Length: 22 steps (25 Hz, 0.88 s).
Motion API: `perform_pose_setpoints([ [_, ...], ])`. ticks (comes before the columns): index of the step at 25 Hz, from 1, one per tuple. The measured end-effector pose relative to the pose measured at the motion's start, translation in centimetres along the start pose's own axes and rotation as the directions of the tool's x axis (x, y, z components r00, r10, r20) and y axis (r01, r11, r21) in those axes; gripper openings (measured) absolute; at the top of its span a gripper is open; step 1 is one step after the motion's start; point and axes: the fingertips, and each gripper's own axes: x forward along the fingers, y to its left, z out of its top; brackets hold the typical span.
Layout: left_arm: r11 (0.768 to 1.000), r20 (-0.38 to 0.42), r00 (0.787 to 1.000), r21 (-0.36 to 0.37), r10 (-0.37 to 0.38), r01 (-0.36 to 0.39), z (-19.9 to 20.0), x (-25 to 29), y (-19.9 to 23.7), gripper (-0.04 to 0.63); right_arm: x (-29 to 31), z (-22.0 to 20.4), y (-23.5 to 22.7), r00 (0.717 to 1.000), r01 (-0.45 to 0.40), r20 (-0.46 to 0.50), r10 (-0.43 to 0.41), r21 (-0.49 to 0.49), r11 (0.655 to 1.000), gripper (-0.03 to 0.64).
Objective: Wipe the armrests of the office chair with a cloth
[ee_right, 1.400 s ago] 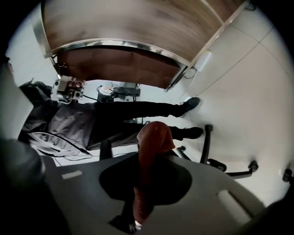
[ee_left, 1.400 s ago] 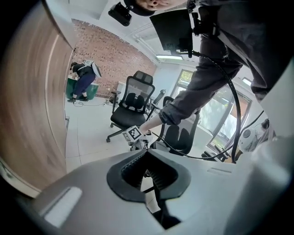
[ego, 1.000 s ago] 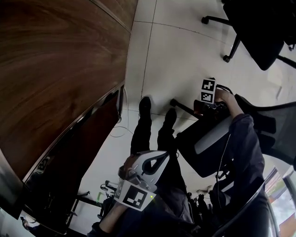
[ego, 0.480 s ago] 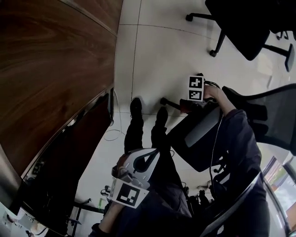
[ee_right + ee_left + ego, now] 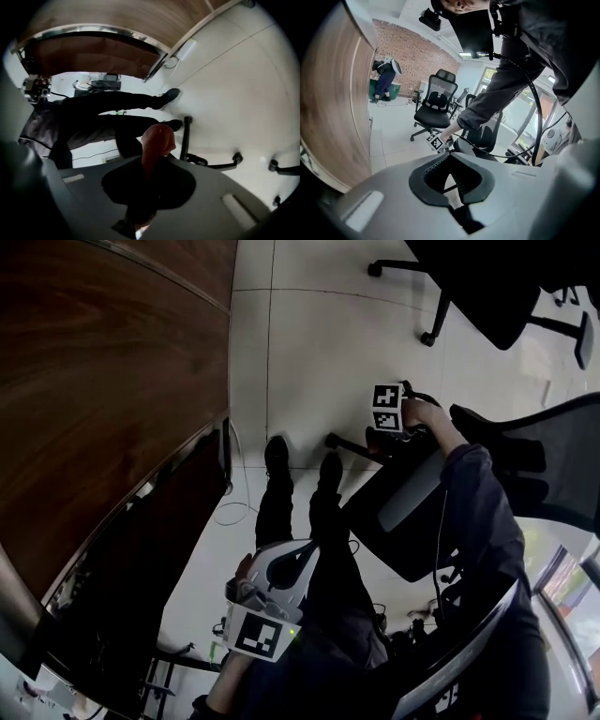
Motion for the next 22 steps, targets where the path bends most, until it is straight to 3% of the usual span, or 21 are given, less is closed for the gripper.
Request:
perform_pose_setpoints([
  [3,1.000,-0.021,1.000,-0.008,-0.006,0.006,-0.7,0.1,-0.2,0.015,0.4,0.0,-3.8,0.986,0.160,0.030,-0.161,0.049,0.986,0.056],
  [6,1.000,-0.024,1.000,-0.004,-0.012,0.011,-1.1,0.1,-0.3,0.015,1.5,-0.4,-5.4,0.972,0.231,0.030,-0.234,0.086,0.969,0.056],
  [10,1.000,-0.014,1.000,0.007,-0.006,0.006,-0.7,-0.1,-0.3,0.015,2.4,-0.9,-3.4,0.988,0.153,0.022,-0.155,0.074,0.985,0.055],
  [16,1.000,0.024,1.000,0.020,-0.003,0.003,0.7,-1.5,-1.2,0.015,-2.6,0.5,4.4,0.998,0.026,0.057,-0.022,-0.075,0.997,0.055],
  [19,0.999,0.042,0.999,0.034,-0.007,0.005,1.9,-2.3,-2.3,0.015,-6.9,1.9,8.2,0.987,0.037,0.157,-0.017,-0.122,0.992,0.056],
  [22,0.998,0.063,0.998,0.064,-0.004,0.000,3.6,-3.4,-3.2,0.015,-11.1,1.9,12.4,0.937,0.082,0.348,-0.032,-0.128,0.988,0.056],
])
